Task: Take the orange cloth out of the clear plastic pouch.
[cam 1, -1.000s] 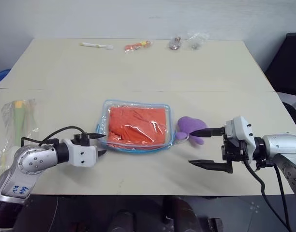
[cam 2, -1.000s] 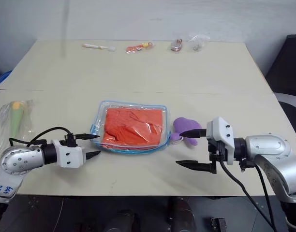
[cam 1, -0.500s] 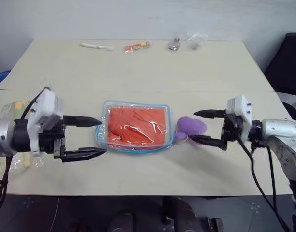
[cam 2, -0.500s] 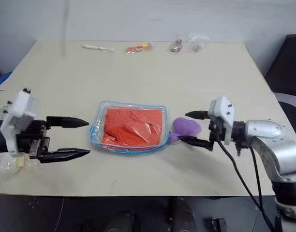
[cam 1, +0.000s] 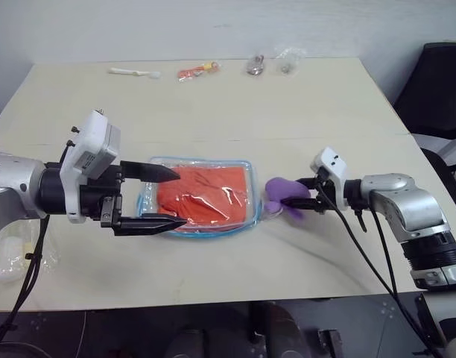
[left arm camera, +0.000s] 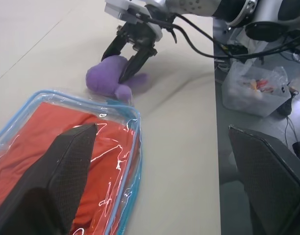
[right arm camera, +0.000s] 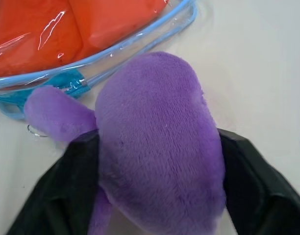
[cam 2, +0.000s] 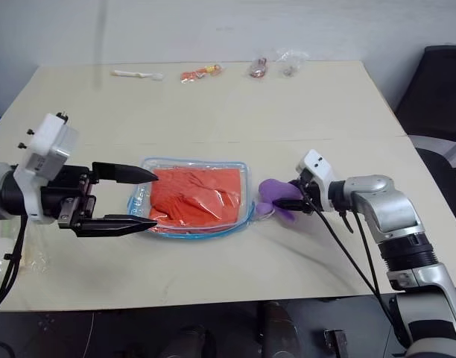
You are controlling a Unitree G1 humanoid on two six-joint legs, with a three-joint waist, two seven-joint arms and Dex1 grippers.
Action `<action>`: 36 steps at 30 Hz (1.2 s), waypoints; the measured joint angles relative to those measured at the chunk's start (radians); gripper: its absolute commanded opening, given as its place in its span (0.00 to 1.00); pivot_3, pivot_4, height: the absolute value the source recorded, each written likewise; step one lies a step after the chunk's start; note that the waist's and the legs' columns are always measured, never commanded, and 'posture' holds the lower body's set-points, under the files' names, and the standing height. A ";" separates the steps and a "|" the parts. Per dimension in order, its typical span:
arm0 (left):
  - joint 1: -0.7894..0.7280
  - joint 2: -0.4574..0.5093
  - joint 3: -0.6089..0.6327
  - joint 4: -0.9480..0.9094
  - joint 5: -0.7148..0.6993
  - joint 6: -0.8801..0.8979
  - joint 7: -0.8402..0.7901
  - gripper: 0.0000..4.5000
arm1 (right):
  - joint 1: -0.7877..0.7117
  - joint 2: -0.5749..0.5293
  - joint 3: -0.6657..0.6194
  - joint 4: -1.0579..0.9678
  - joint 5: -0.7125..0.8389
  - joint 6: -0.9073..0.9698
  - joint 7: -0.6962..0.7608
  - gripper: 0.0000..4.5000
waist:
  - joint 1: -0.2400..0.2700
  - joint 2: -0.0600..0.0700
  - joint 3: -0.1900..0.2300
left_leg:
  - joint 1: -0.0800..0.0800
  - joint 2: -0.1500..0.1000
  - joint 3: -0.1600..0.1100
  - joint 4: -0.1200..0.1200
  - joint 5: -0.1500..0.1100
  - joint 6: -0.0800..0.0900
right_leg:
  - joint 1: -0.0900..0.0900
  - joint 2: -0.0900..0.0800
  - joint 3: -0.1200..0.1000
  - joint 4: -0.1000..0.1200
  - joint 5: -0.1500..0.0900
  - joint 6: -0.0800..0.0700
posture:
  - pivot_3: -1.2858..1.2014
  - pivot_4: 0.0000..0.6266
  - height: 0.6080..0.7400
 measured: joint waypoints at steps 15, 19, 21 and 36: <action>0.013 -0.051 -0.032 -0.026 0.048 -0.018 0.006 1.00 | 0.203 -0.035 -0.193 -0.270 0.108 0.140 -0.049 0.01 | 0.004 0.000 0.000 | -0.001 0.000 -0.001 0.000 0.000 0.000 | 0.000 0.000 0.001 0.000 0.000 0.000 | 0.52 0.24 1.00; 0.006 -0.068 -0.056 -0.026 0.062 -0.030 0.006 1.00 | 0.264 0.004 -0.276 -0.398 0.166 0.118 -0.084 0.01 | 0.004 0.000 0.000 | -0.001 0.000 -0.001 0.000 0.000 0.000 | 0.000 0.000 0.001 0.000 0.000 0.000 | 0.52 0.24 1.00; 0.004 -0.079 -0.066 -0.025 0.069 -0.032 0.004 1.00 | 0.307 0.015 -0.279 -0.473 0.176 0.056 -0.076 0.01 | 0.005 0.000 0.000 | -0.001 0.000 -0.001 0.000 0.000 0.000 | 0.000 0.000 0.001 0.000 0.000 0.000 | 0.52 0.24 1.00; 0.027 -0.084 -0.058 -0.041 0.078 -0.018 0.011 1.00 | 0.136 0.047 0.123 -0.372 -0.104 -0.628 0.283 0.01 | 0.001 0.000 0.000 | 0.003 0.000 -0.001 0.001 0.000 0.000 | 0.000 0.000 0.000 0.000 0.000 0.000 | 0.52 0.24 1.00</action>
